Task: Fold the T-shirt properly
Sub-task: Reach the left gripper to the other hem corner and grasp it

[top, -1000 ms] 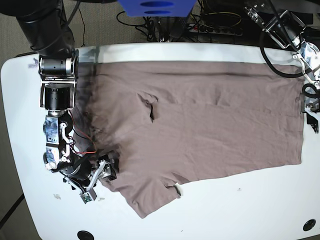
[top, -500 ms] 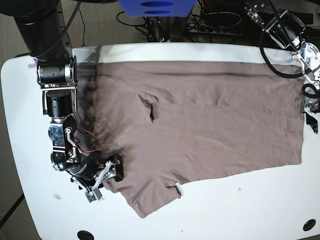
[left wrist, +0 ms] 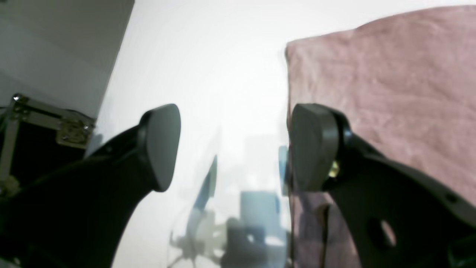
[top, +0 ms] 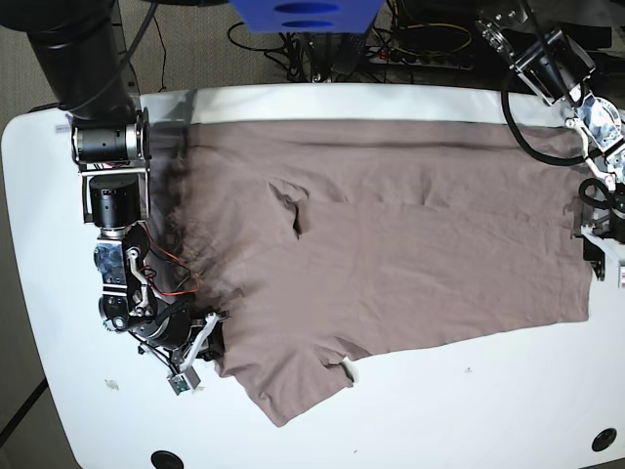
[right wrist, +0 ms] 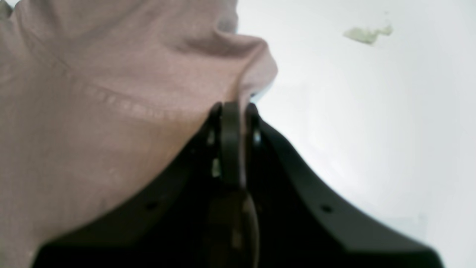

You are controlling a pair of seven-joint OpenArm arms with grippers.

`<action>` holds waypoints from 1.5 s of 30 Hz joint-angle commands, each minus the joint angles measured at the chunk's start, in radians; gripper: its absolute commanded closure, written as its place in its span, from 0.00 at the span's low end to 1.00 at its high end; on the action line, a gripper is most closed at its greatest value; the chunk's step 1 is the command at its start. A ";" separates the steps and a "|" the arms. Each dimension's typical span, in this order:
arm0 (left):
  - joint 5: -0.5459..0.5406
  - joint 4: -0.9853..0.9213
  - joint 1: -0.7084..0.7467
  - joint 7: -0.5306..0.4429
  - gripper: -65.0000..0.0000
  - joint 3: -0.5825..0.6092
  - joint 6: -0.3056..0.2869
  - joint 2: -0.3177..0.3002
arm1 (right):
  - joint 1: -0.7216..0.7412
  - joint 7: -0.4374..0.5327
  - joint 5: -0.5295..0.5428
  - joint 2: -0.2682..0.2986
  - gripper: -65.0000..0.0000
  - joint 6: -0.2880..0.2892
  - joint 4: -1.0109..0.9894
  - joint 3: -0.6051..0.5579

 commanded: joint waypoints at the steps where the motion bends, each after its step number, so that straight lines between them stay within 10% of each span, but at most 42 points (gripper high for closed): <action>1: 0.001 -0.029 -0.052 -0.015 0.32 0.014 0.006 -0.022 | 0.024 -0.015 0.001 0.004 1.00 0.005 0.007 -0.002; 45: -0.151 -0.454 -0.336 0.068 0.32 -0.009 -0.077 -0.071 | 0.021 -0.021 -0.001 0.004 1.00 0.005 0.007 -0.003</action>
